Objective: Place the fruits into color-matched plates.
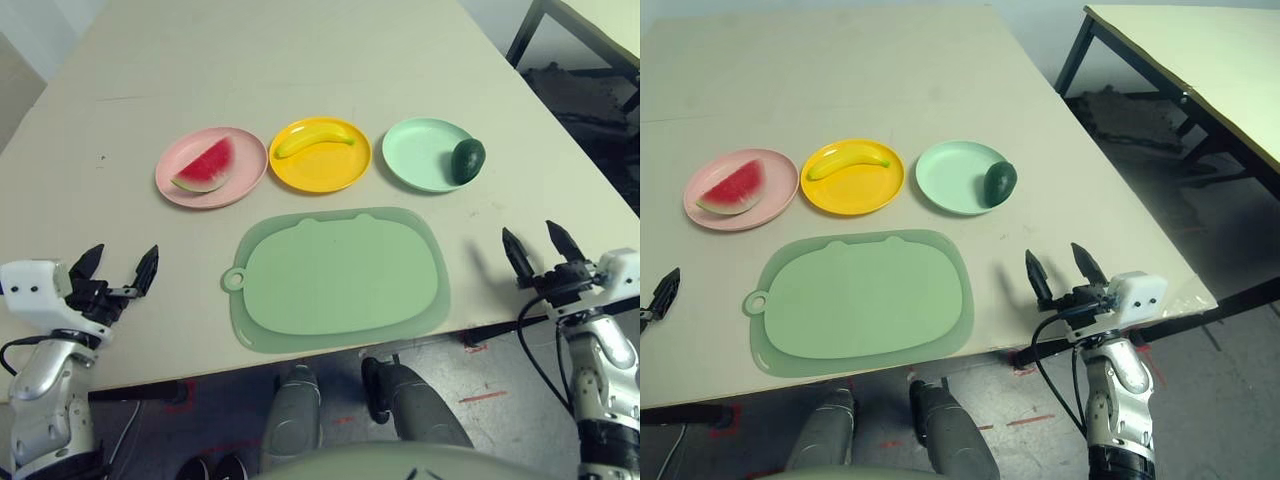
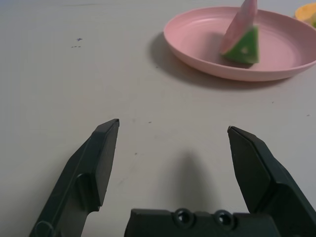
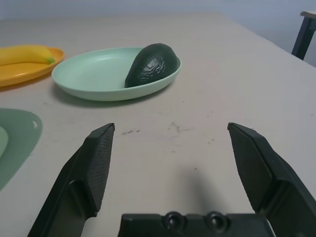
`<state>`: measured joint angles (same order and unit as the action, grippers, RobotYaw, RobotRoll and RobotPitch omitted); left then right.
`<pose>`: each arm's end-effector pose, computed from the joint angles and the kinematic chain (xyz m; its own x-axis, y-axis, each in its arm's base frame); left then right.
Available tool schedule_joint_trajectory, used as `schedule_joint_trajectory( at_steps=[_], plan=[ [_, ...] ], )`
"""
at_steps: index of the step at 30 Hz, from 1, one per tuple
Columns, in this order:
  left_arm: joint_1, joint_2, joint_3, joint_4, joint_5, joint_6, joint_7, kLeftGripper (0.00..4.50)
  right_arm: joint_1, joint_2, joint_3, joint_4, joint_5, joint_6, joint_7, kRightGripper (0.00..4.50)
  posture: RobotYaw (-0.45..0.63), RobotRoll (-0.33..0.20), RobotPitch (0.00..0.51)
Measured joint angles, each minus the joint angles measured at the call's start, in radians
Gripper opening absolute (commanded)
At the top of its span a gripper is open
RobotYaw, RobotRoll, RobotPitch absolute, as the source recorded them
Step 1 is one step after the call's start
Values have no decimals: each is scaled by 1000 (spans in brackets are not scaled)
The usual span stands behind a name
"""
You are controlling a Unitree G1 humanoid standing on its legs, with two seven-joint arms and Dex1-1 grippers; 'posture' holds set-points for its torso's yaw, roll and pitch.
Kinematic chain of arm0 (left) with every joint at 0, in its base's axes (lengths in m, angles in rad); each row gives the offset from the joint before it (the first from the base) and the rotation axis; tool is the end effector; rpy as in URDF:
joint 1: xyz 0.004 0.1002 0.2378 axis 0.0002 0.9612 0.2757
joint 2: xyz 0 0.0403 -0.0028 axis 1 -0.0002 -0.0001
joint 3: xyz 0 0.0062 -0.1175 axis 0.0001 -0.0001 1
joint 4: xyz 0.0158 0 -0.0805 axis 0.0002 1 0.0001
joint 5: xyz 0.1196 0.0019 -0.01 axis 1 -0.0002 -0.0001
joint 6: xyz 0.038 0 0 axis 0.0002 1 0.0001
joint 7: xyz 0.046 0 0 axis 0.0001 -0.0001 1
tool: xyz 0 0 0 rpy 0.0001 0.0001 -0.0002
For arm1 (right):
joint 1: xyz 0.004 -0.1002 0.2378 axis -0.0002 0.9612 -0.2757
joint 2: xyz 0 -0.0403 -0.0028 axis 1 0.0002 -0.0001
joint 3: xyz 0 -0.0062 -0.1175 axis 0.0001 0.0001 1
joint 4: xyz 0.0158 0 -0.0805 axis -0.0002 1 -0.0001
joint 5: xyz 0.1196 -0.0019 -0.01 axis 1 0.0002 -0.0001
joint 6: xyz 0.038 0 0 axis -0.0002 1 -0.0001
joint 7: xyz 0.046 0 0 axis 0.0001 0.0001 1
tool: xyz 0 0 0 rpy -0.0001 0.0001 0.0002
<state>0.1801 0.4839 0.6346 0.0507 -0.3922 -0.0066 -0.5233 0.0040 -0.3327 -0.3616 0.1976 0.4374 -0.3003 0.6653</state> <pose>0.1404 0.3713 0.0790 0.9934 0.1096 0.0327 -0.1131 0.9839 0.1385 0.2004 -0.3017 0.0410 0.9401 0.2320 0.2497 -0.2298 0.9725 -0.0386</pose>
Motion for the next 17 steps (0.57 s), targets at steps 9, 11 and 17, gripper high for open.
schedule_joint_trajectory(
  at_steps=[9, 11, 17],
  plan=[
    [-23, -27, -26, -3, -4, -12, 36, 4484, 5, 35, 34, -13, -4, -14, 8, 4500, 107, 0, 202],
    [-18, -45, -49, -7, -3, -14, 41, 4484, -6, 37, 39, -13, -5, -14, 7, 4500, 105, 0, 199],
    [-26, -59, -47, -6, -11, -22, 62, 4484, -16, 62, 66, -23, -11, -13, -16, 4500, 99, 0, 195]
  ],
)
